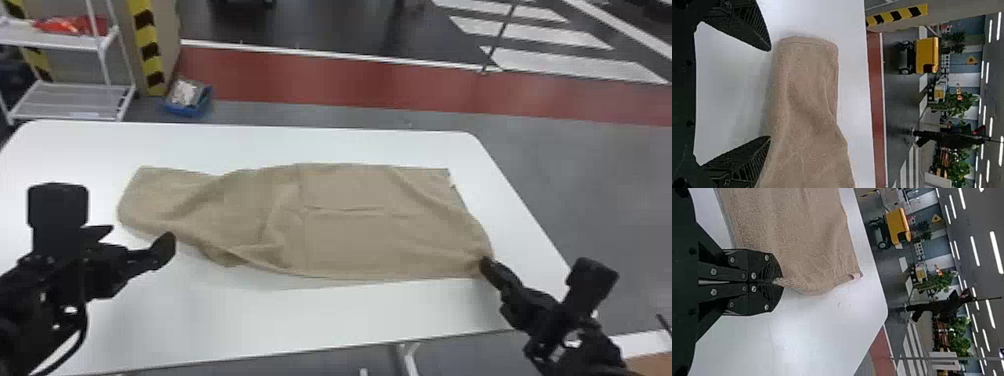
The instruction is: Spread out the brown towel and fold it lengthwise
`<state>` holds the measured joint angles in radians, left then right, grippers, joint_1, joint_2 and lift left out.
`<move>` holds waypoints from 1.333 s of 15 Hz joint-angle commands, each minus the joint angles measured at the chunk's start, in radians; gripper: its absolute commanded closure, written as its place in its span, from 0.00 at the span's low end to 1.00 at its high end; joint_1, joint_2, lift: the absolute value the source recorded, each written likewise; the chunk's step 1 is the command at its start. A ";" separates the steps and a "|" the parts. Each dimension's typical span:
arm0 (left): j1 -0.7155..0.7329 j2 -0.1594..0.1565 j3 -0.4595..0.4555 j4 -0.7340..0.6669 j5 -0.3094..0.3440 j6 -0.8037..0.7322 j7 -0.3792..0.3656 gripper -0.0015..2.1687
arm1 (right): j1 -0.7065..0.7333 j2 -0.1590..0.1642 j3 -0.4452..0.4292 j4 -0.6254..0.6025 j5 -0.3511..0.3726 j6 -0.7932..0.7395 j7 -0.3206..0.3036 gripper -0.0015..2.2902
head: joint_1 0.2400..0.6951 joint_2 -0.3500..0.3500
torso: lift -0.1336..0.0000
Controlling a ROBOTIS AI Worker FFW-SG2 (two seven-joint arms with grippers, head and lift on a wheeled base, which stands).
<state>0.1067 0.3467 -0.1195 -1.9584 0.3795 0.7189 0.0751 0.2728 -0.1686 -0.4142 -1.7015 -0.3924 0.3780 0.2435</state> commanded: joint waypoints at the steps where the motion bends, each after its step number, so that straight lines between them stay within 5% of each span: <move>1: -0.012 0.000 -0.020 -0.001 -0.001 0.029 0.000 0.07 | -0.001 0.000 -0.018 0.006 0.001 -0.011 0.000 0.73 | 1.00 0.17 | 0.10; 20: -0.173 -0.077 -0.180 0.188 -0.031 0.100 -0.017 0.13 | 0.023 0.003 0.008 0.006 -0.002 -0.069 0.014 0.73 | 1.00 0.04 | 0.10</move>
<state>-0.0581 0.2758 -0.2965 -1.7784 0.3475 0.8181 0.0577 0.2946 -0.1657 -0.4083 -1.6951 -0.3940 0.3113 0.2562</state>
